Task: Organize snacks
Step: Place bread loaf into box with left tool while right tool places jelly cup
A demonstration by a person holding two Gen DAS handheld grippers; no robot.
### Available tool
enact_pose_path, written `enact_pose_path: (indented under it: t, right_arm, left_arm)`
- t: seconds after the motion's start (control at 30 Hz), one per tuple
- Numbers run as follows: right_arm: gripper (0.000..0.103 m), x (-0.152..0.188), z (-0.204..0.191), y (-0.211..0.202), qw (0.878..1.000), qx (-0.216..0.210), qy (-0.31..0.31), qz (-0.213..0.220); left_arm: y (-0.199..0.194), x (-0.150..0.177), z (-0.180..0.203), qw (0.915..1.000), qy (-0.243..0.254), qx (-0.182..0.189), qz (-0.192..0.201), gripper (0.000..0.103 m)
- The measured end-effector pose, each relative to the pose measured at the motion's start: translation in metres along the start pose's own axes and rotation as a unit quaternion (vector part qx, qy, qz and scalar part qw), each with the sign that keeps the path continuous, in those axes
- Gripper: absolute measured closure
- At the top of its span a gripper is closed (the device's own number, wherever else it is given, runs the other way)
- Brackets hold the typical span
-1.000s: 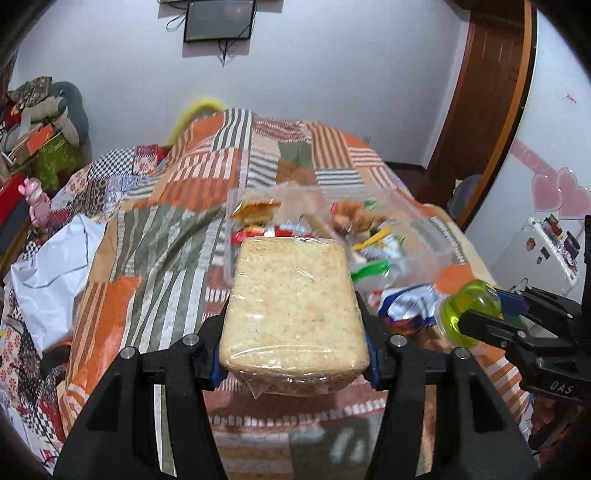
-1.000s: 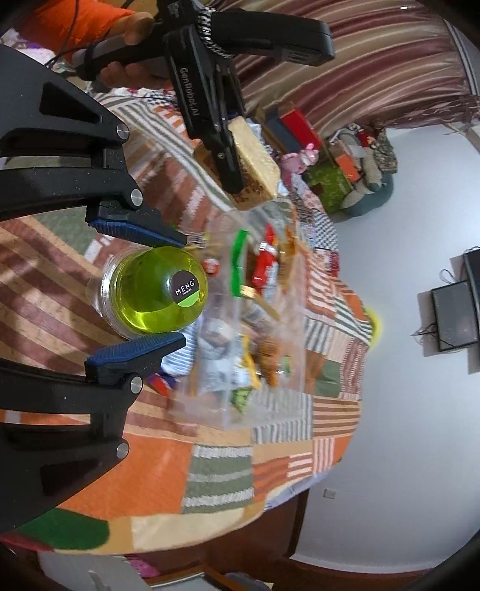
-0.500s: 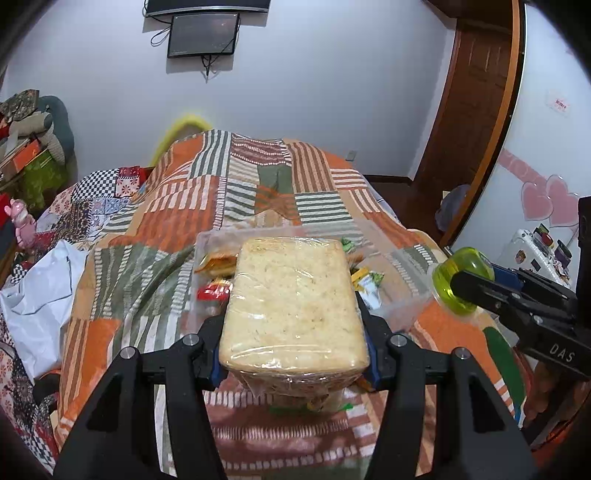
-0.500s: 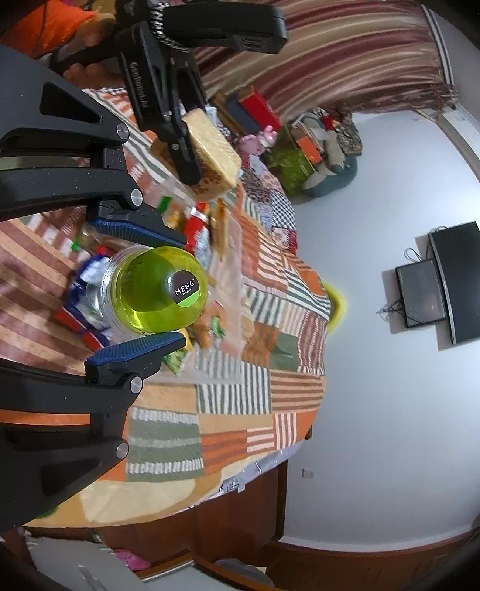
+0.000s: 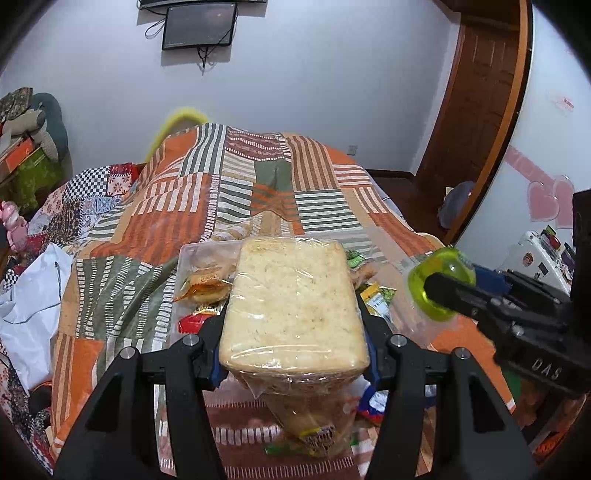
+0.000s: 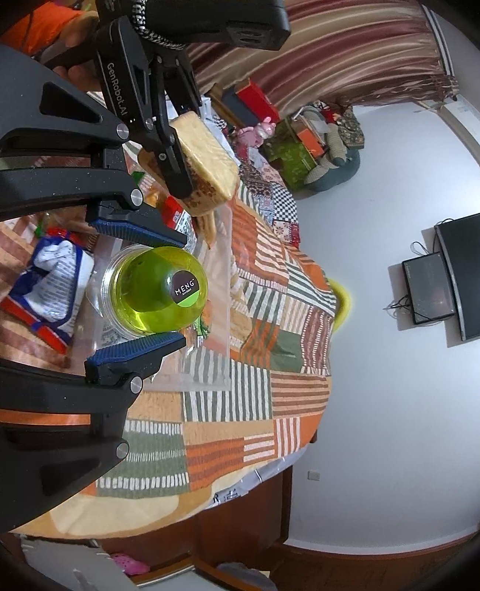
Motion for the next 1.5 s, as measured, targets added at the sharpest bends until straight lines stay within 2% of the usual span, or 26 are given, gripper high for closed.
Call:
enact_pose_path:
  t: [0.17, 0.4, 0.8, 0.97, 1.13, 1.5]
  right_arm:
    - [0.06, 0.008, 0.003, 0.02, 1.0, -0.004, 0.008, -0.022]
    - [0.06, 0.021, 0.005, 0.04, 0.999, 0.002, -0.018, -0.051]
    - [0.06, 0.032, 0.007, 0.057, 0.997, -0.007, -0.012, -0.074]
    - [0.059, 0.034, 0.007, 0.057, 0.997, 0.0, -0.022, -0.077]
    - [0.059, 0.023, 0.006, 0.048, 0.998, 0.0, -0.022, -0.061]
    - [0.059, 0.01, 0.004, 0.022, 0.999, 0.004, -0.03, -0.04]
  left_arm:
    - [0.021, 0.001, -0.008, 0.9998, -0.012, -0.002, -0.014, 0.048]
    - [0.044, 0.008, -0.017, 0.9991, -0.028, 0.001, -0.032, 0.048]
    - [0.067, 0.018, -0.023, 0.9979, -0.039, -0.002, -0.051, 0.048]
    - [0.064, 0.018, -0.019, 0.9982, -0.033, 0.002, -0.05, 0.047]
    - [0.052, 0.012, -0.016, 0.999, -0.026, 0.003, -0.037, 0.047]
    - [0.01, 0.003, -0.016, 0.9994, -0.03, 0.005, -0.015, 0.047]
Point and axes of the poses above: each gripper's, at about its wrist camera, not at the fingertips, and y roughly the way its jaws point, z to its right, x to its underside, the point moved 10 cm from there along y, roughly the way its jaws point, and after that the axes turned 9 degrees about z, right-handed, at the moved point
